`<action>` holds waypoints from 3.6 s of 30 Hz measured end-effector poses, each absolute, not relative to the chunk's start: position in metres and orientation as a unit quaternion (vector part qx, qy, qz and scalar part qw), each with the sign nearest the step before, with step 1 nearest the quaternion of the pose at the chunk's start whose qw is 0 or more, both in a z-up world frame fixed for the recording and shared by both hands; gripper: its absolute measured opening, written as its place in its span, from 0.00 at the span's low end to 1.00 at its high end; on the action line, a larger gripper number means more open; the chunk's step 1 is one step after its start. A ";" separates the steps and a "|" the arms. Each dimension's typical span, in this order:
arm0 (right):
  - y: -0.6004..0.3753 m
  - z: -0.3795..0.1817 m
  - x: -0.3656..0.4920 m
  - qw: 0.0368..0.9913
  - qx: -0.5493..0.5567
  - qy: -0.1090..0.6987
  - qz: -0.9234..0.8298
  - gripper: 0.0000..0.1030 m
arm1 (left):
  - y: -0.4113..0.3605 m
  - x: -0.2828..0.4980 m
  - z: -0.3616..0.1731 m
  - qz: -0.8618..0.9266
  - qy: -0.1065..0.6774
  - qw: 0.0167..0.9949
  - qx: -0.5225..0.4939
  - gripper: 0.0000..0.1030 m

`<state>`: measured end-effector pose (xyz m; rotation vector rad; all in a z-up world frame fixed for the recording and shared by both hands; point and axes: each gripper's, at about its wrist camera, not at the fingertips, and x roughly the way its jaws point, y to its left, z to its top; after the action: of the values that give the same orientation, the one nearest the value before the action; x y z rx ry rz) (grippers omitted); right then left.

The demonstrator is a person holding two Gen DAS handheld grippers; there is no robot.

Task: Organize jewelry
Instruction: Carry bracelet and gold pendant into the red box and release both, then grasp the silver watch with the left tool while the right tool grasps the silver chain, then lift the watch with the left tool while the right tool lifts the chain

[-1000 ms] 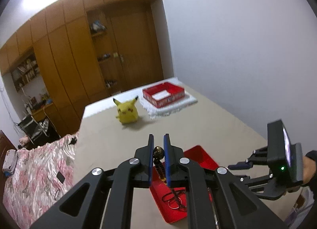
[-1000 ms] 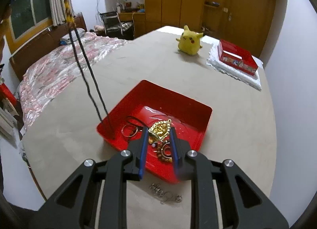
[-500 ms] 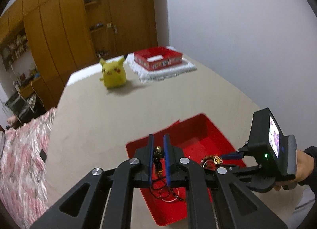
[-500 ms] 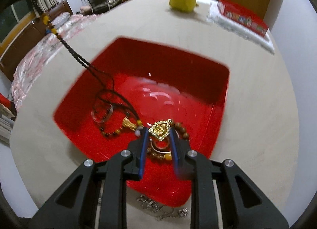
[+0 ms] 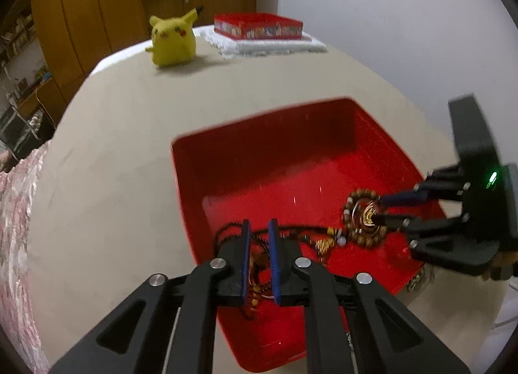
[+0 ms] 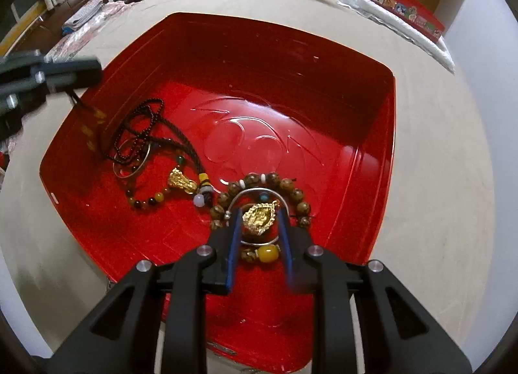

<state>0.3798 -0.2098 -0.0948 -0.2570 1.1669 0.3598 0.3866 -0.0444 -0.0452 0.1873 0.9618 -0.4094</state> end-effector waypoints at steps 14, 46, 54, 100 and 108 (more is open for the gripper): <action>-0.239 -0.045 0.337 0.848 -0.083 0.490 0.184 0.41 | -0.038 0.329 -0.009 -0.196 0.416 0.884 0.087 0.46; -0.291 -0.126 0.222 0.867 -0.052 0.459 0.188 0.66 | -0.112 0.235 -0.124 -0.116 0.467 0.876 0.034 0.72; -0.269 -0.132 0.236 0.869 -0.078 0.450 0.193 0.76 | -0.111 0.241 -0.131 -0.080 0.459 0.883 0.053 0.84; -0.261 -0.098 0.220 0.874 -0.048 0.433 0.215 0.09 | -0.089 0.211 -0.106 -0.082 0.432 0.896 0.056 0.29; -0.261 -0.081 0.211 0.879 -0.053 0.421 0.216 0.09 | -0.081 0.201 -0.091 -0.082 0.418 0.903 0.053 0.29</action>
<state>0.2111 -0.2613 -0.0812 -0.1105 0.8770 0.4510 0.2009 -0.0810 -0.0913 0.1099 0.8634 -0.1690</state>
